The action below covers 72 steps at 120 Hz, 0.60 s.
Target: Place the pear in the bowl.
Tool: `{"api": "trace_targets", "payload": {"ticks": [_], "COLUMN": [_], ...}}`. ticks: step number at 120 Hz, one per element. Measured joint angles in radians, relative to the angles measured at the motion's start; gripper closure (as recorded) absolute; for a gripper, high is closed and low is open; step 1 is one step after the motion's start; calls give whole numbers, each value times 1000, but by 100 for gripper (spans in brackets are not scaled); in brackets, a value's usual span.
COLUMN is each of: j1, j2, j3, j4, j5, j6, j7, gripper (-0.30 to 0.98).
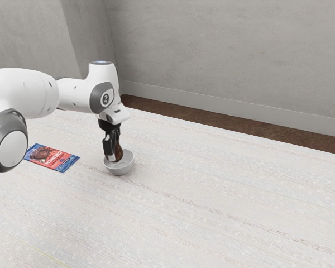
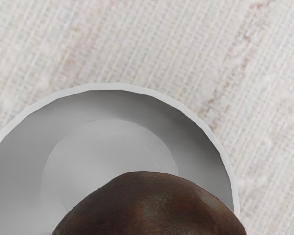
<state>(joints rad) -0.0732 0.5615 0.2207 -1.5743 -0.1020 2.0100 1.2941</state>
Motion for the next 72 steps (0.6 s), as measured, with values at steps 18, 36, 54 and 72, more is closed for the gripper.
{"api": "trace_targets", "payload": {"ticks": [18, 36, 54, 72], "j1": [-1, -60, -161, -213], "j2": [-2, -195, -444, -550], "j3": [0, -1, 0, 27], "j4": [0, -79, -111, -71], "j5": [-1, 0, 6, 48], "j6": [-3, -38, -195, -319], "j7": [-2, -12, -48, -81], "gripper": [9, 4, 2, 1]}}
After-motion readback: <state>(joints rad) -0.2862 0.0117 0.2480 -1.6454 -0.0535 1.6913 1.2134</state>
